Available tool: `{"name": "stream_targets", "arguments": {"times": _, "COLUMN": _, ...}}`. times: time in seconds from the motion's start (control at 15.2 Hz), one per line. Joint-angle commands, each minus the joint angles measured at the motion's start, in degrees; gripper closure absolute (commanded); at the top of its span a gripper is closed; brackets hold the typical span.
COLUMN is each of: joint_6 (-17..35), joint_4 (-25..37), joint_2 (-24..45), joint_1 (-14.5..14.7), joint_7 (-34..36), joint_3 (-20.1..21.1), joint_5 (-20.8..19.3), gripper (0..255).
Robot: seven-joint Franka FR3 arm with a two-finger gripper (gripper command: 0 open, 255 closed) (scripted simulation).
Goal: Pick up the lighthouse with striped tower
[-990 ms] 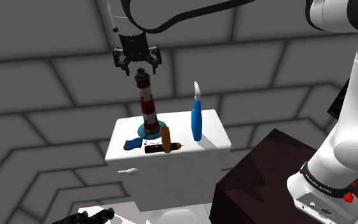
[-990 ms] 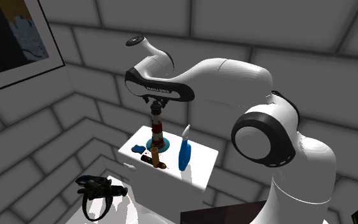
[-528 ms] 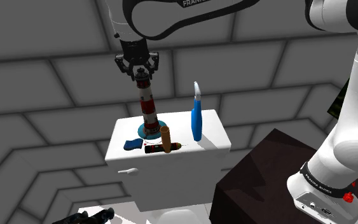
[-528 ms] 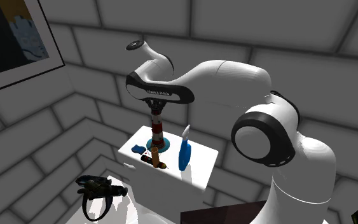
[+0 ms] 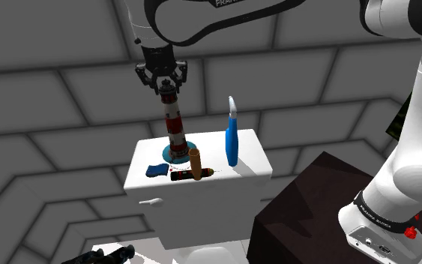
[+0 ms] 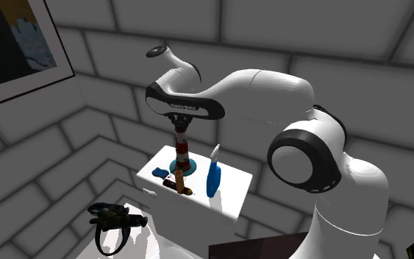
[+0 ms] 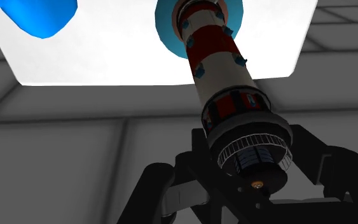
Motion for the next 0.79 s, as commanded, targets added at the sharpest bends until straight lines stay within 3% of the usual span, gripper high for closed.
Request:
{"name": "stream_targets", "arguments": {"times": 0.0, "joint_6": -1.2, "joint_4": 1.3, "joint_2": 0.1, "joint_1": 0.2, "joint_7": -0.3, "joint_3": 0.1, "joint_5": 0.0, "gripper": 255}}
{"name": "stream_targets", "arguments": {"times": 0.73, "joint_6": -10.4, "joint_4": 12.6, "joint_2": 2.2, "joint_1": 2.7, "joint_7": -2.4, "joint_3": 0.2, "joint_5": -0.9, "gripper": 255}}
